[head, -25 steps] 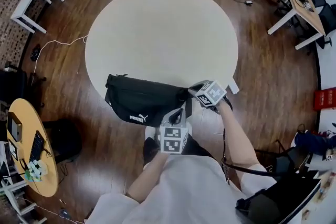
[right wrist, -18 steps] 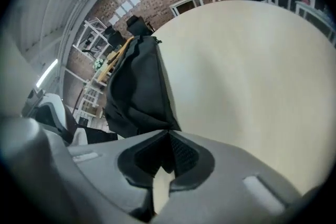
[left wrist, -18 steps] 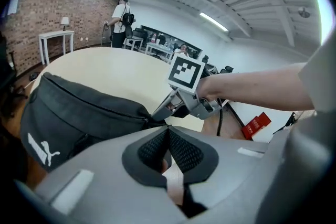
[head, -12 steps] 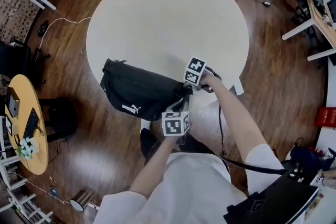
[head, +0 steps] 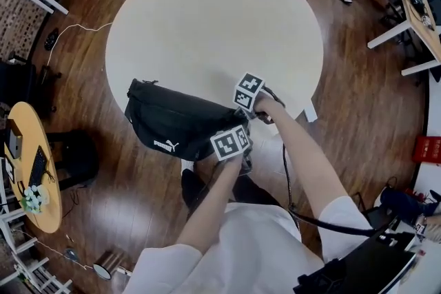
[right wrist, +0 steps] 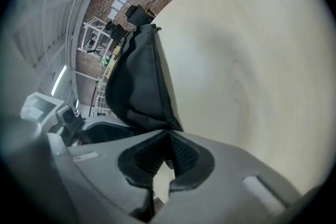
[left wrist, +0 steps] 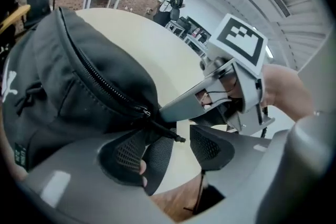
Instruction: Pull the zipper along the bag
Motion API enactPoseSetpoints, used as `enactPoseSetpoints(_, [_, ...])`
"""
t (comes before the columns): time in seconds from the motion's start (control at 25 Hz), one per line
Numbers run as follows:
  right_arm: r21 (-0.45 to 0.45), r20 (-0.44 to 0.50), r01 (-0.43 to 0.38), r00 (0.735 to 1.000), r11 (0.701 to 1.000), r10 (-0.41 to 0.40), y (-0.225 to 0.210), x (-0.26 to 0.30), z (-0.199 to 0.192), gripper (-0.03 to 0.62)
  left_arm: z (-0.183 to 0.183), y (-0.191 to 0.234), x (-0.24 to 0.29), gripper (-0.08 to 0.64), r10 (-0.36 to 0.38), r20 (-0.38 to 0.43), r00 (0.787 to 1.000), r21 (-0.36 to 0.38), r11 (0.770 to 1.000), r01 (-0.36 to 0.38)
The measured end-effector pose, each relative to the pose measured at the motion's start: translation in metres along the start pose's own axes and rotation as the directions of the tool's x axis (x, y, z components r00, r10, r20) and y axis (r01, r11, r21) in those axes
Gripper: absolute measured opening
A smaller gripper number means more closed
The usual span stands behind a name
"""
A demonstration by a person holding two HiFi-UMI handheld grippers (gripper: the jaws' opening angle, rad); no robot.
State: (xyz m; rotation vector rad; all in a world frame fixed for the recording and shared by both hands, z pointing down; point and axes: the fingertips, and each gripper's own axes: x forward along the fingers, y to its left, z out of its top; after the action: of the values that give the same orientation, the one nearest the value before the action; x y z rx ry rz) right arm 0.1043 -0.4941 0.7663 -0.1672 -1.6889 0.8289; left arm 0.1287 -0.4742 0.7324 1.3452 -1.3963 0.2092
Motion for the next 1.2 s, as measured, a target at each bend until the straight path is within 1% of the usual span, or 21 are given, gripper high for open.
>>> enactPoseSetpoints(0.08, [0.008, 0.006, -0.014, 1.0, 1.0, 0.014, 0.001, 0.0, 0.0, -0.01, 0.0, 0.007, 0.004, 0.245, 0.057, 0.005, 0.998, 0.014, 0.998, -0.057])
enactPoseSetpoints(0.16, [0.014, 0.003, -0.017, 1.0, 1.0, 0.016, 0.0, -0.001, 0.0, -0.01, -0.002, 0.009, 0.006, 0.249, 0.096, 0.02, 0.995, 0.037, 0.995, -0.097])
enactPoseSetpoints(0.24, [0.019, -0.004, -0.01, 1.0, 1.0, 0.01, -0.002, -0.002, 0.0, -0.01, -0.004, 0.017, 0.006, 0.236, 0.165, 0.032, 0.986, 0.067, 0.984, -0.167])
enactPoseSetpoints(0.28, [0.022, -0.007, -0.005, 1.0, 1.0, 0.005, -0.002, -0.002, 0.0, -0.01, -0.004, 0.024, 0.003, 0.209, 0.215, 0.035, 0.976, 0.082, 0.973, -0.217])
enactPoseSetpoints(0.32, [0.026, -0.009, 0.001, 1.0, 1.0, 0.0, -0.002, -0.001, 0.0, -0.009, -0.002, 0.029, -0.002, 0.162, 0.257, 0.043, 0.966, 0.091, 0.961, -0.26])
enactPoseSetpoints(0.36, [0.031, -0.01, 0.006, 1.0, 1.0, -0.006, -0.002, -0.001, 0.0, -0.009, 0.0, 0.033, -0.006, 0.079, 0.277, 0.052, 0.959, 0.095, 0.955, -0.281])
enactPoseSetpoints(0.4, [0.036, -0.009, 0.011, 1.0, 0.999, -0.011, -0.002, -0.001, 0.0, -0.01, 0.002, 0.034, -0.007, 0.023, 0.271, 0.057, 0.961, 0.096, 0.957, -0.275])
enactPoseSetpoints(0.48, [0.049, -0.007, 0.02, 1.0, 0.999, -0.02, -0.002, -0.002, 0.0, -0.009, 0.0, 0.029, -0.004, 0.021, 0.193, 0.058, 0.979, 0.091, 0.976, -0.198])
enactPoseSetpoints(0.52, [0.056, -0.005, 0.024, 1.0, 0.998, -0.023, -0.002, -0.002, 0.0, -0.01, -0.001, 0.026, -0.004, 0.021, 0.155, 0.051, 0.987, 0.087, 0.983, -0.159])
enactPoseSetpoints(0.56, [0.063, -0.002, 0.027, 1.0, 0.998, -0.027, -0.002, -0.002, 0.0, -0.009, -0.003, 0.025, -0.008, 0.02, 0.133, 0.038, 0.99, 0.089, 0.987, -0.136])
enactPoseSetpoints(0.64, [0.072, 0.003, 0.037, 0.999, 0.997, -0.037, -0.002, -0.001, 0.0, -0.009, -0.008, 0.024, -0.018, 0.02, 0.108, 0.013, 0.994, 0.123, 0.986, -0.109])
enactPoseSetpoints(0.72, [0.081, 0.006, 0.052, 0.999, 0.995, -0.053, -0.003, 0.0, 0.0, -0.009, -0.013, 0.018, -0.03, 0.02, 0.074, 0.0, 0.997, 0.177, 0.982, -0.073])
enactPoseSetpoints(0.8, [0.095, 0.011, 0.07, 0.997, 0.993, -0.072, -0.003, 0.002, 0.0, -0.009, -0.016, 0.013, -0.044, 0.02, 0.034, -0.012, 0.999, 0.233, 0.972, -0.03])
enactPoseSetpoints(0.92, [0.127, 0.023, 0.104, 0.994, 0.986, -0.108, -0.004, 0.004, 0.002, -0.009, -0.011, 0.016, -0.064, 0.02, -0.014, -0.036, 0.999, 0.311, 0.95, 0.024])
enactPoseSetpoints(1.12, [0.19, 0.044, 0.165, 0.983, 0.968, -0.176, -0.007, 0.005, 0.003, -0.009, 0.015, 0.037, -0.096, 0.02, -0.068, -0.091, 0.994, 0.415, 0.904, 0.1])
enactPoseSetpoints(1.2, [0.218, 0.055, 0.179, 0.979, 0.959, -0.195, -0.008, 0.005, 0.002, -0.009, 0.032, 0.05, -0.113, 0.02, -0.09, -0.097, 0.991, 0.449, 0.885, 0.125])
